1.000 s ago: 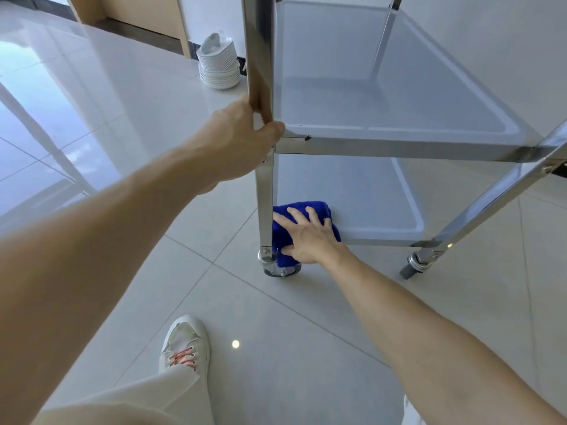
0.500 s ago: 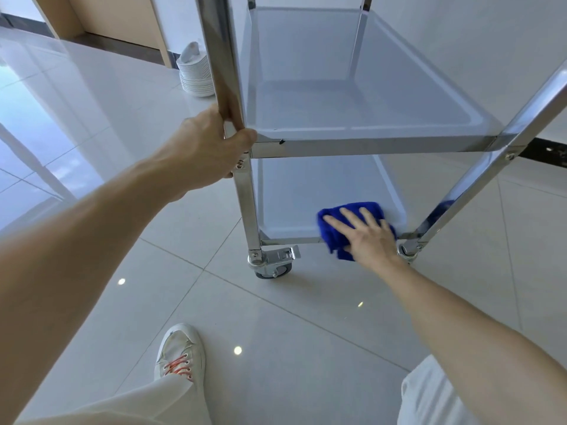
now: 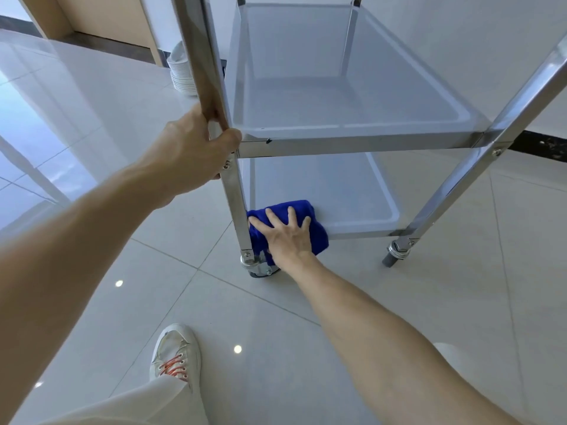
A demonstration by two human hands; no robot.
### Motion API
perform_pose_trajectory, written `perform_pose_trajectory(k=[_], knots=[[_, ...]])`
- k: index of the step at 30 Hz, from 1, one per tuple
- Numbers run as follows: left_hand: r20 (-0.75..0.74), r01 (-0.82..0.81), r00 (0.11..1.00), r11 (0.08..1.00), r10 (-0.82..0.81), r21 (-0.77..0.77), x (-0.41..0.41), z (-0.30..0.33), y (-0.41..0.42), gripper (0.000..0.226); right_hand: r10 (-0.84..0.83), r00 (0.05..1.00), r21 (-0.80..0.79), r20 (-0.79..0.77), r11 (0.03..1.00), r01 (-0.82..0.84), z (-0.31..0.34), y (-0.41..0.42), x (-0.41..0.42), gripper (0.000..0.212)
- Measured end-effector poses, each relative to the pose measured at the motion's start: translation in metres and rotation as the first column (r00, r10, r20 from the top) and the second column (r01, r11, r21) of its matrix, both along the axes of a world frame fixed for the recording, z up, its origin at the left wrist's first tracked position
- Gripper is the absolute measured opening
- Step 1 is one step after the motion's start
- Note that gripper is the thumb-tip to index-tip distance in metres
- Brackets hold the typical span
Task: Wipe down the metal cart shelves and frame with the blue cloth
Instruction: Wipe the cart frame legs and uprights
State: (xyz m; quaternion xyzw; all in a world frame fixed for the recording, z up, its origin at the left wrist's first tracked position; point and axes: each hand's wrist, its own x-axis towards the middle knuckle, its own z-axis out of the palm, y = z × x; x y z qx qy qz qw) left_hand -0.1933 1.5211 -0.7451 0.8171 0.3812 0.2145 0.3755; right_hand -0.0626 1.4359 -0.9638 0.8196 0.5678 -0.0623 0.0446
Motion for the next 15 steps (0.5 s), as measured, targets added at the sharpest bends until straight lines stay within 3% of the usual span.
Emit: perform_pose_trajectory(k=[5, 15], knots=[[0.014, 0.019, 1.000, 0.999, -0.019, -0.037, -0.002, 0.001, -0.001, 0.044, 0.036, 0.999, 0.005, 0.028, 0.999, -0.036, -0.001, -0.037, 0.054, 0.090], [0.010, 0.010, 1.000, 0.999, -0.009, -0.038, 0.002, 0.001, 0.000, 0.041, -0.206, 0.977, -0.036, 0.045, 0.978, 0.208, 0.017, -0.126, 0.155, 0.091]])
